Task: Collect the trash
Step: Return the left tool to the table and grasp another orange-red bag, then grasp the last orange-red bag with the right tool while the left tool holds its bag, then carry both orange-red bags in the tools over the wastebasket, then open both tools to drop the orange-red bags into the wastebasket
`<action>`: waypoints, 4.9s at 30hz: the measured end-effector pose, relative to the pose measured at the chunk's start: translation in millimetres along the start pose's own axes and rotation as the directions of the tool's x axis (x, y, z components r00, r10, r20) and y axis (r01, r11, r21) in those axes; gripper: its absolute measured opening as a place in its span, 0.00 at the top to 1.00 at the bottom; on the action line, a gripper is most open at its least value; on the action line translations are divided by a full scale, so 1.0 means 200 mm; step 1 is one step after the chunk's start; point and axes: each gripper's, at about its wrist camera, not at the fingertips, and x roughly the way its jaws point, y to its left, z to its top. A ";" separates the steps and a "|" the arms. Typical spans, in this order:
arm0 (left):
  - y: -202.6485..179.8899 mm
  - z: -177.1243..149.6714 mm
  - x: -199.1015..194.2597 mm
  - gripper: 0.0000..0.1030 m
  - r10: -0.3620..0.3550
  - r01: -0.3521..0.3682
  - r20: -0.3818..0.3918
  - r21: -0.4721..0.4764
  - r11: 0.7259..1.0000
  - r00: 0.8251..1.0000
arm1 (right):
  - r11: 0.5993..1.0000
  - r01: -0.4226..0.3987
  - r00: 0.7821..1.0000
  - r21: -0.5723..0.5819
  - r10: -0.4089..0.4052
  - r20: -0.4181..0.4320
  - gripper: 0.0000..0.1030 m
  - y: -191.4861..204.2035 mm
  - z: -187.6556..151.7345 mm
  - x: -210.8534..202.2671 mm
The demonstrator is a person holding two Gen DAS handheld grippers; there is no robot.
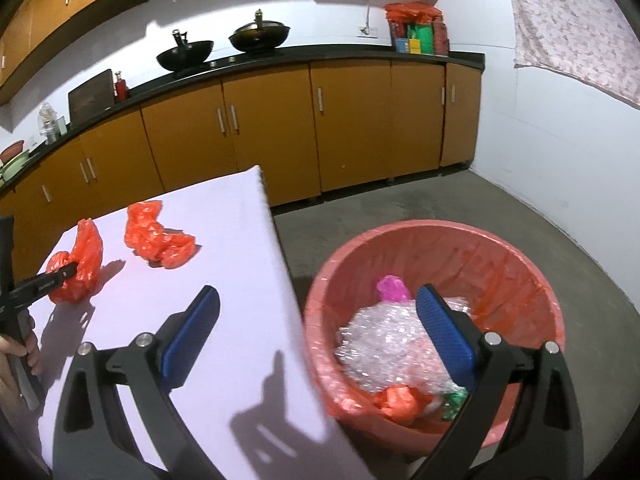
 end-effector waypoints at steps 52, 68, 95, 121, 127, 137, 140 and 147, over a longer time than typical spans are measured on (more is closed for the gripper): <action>0.13 -0.02 -0.37 0.55 0.063 -0.048 0.075 -0.193 0.980 0.995 | 0.975 -0.158 0.979 -0.153 0.134 -0.156 0.59 0.48 0.09 0.21; -0.37 -0.01 -0.52 0.55 -0.070 0.082 0.111 -0.103 0.991 0.991 | 0.998 -0.022 1.000 -0.050 0.021 -0.012 0.59 -0.07 0.15 -0.29; -1.01 -0.07 -0.52 0.55 -0.240 0.240 0.062 0.008 0.971 0.969 | 0.992 0.079 0.997 0.096 -0.081 0.018 0.59 -0.54 0.07 -0.42; -1.51 -0.12 -0.29 0.55 -0.350 0.357 -0.076 0.138 0.924 0.934 | 0.971 0.119 0.993 0.206 -0.120 -0.007 0.59 -0.81 0.06 -0.27; -1.59 -0.13 -0.24 0.55 -0.360 0.374 -0.108 0.157 0.914 0.927 | 0.969 0.115 0.993 0.218 -0.117 -0.003 0.59 -0.85 0.07 -0.25; -1.63 -0.15 -0.17 0.36 -0.375 0.400 -0.166 0.156 0.903 0.912 | 0.962 0.077 0.996 0.262 -0.088 0.031 0.46 -0.91 0.11 -0.22; -1.58 -0.15 -0.17 0.32 -0.368 0.389 -0.163 0.130 0.912 0.916 | 0.962 0.079 0.995 0.260 -0.091 0.035 0.40 -0.91 0.10 -0.23; -1.40 -0.13 -0.27 0.14 -0.358 0.366 -0.091 0.101 0.925 0.929 | 0.950 0.133 0.982 0.282 -0.165 0.092 0.06 -0.94 0.05 -0.36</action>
